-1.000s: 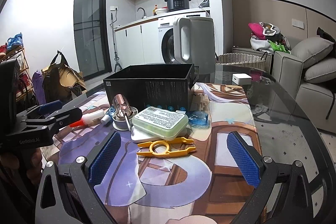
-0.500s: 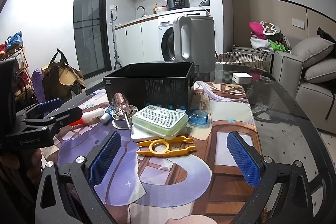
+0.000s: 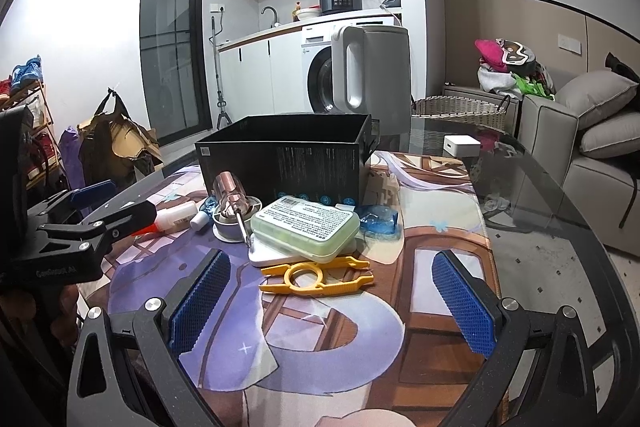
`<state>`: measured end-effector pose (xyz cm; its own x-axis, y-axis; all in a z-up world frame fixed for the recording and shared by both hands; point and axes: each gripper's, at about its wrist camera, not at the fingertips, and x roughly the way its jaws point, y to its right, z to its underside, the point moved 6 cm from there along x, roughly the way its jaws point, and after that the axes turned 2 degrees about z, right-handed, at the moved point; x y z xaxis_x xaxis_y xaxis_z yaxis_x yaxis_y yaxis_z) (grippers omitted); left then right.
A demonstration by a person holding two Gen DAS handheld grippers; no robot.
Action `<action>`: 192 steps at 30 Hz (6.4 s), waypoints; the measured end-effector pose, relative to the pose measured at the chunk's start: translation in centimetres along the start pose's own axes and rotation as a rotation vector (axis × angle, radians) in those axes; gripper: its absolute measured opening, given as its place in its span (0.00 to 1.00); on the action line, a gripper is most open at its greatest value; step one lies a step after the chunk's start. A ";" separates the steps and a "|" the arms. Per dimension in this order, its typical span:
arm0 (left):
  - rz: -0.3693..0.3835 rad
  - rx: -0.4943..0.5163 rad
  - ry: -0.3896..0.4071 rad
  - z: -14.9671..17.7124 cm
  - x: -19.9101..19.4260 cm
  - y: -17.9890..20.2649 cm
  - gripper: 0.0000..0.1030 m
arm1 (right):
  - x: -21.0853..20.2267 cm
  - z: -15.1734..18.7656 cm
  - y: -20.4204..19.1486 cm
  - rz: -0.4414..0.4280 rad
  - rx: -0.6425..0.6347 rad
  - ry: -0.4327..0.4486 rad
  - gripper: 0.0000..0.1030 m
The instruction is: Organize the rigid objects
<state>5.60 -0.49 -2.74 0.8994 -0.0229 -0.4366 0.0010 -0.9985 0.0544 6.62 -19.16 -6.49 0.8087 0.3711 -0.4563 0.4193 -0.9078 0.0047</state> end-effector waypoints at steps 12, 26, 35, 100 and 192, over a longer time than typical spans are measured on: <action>0.005 -0.002 -0.021 -0.2 0.2 -0.5 1.00 | 1.1 0.3 -0.5 -0.010 -0.029 -0.142 1.00; -0.015 0.006 -0.085 0.6 1.4 -1.7 1.00 | 3.3 0.2 -0.2 -0.014 -0.057 -0.338 1.00; -0.010 -0.015 -0.125 1.0 2.2 -2.3 1.00 | 5.0 0.0 -0.5 -0.013 -0.083 -0.403 1.00; -0.016 -0.031 -0.312 1.8 4.3 -4.6 0.99 | 5.4 0.5 -0.3 -0.052 -0.089 -0.389 0.77; 0.087 0.072 -0.400 0.3 7.1 -4.8 0.20 | 3.6 -0.6 -0.4 -0.140 -0.122 -0.359 0.77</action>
<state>11.83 4.15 -6.37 0.6543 -0.1103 -0.7482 -0.1104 -0.9926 0.0498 9.57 -17.36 -7.61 0.5539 0.3778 -0.7419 0.5784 -0.8156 0.0166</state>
